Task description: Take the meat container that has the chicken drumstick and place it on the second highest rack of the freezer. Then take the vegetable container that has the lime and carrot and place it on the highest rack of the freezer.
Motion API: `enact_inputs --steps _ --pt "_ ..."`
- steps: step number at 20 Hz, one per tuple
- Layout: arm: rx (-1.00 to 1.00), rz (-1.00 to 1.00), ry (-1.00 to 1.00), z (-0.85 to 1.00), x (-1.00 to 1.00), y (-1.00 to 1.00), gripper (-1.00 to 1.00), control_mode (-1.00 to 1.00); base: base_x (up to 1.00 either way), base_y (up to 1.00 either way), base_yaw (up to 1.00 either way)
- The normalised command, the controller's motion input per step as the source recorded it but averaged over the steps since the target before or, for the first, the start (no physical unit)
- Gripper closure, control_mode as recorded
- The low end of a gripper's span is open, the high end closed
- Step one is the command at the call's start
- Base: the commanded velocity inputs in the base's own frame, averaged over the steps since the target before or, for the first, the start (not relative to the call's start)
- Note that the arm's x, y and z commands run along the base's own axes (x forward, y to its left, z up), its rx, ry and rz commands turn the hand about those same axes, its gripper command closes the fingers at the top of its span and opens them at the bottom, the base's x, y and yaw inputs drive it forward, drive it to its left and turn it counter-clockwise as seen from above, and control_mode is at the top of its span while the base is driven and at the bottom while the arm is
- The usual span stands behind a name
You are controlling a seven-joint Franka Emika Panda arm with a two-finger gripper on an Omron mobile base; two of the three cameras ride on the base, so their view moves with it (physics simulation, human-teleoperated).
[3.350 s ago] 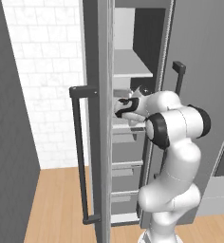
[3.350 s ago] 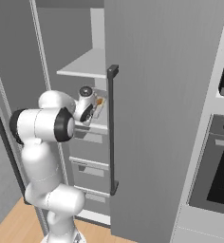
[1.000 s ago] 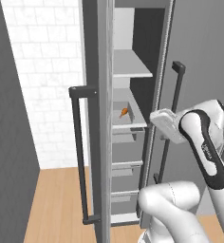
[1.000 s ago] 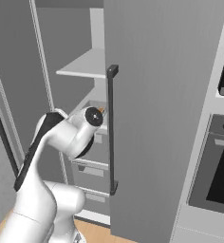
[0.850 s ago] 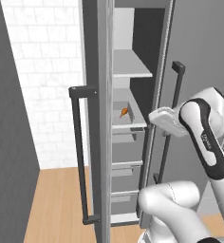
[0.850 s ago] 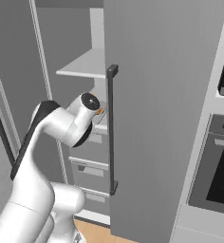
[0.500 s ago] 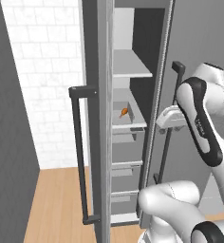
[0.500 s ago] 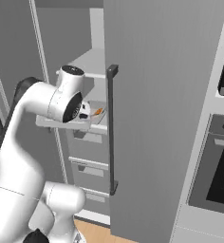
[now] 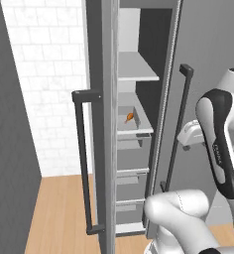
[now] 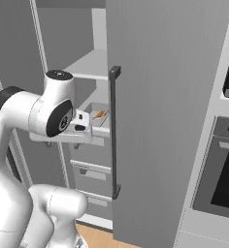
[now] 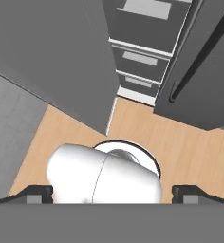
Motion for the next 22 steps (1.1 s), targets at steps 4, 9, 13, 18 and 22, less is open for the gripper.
enact_inputs --steps 4,9,13,18,22 --pt "0.00 -0.05 0.00 -0.01 -0.11 -0.09 -1.00 -1.00 0.00 0.00 0.00" --pt "0.00 0.00 0.00 0.00 0.00 0.00 -1.00 1.00 -0.79 -0.59 -0.14" --pt "0.00 0.00 0.00 0.00 0.00 0.00 -1.00 1.00 -0.86 -0.85 -0.10" --pt "0.00 0.00 0.00 0.00 0.00 0.00 -1.00 1.00 -0.18 -0.91 -0.25" --pt "0.00 0.00 0.00 0.00 0.00 0.00 -1.00 1.00 0.21 -0.88 -0.08"
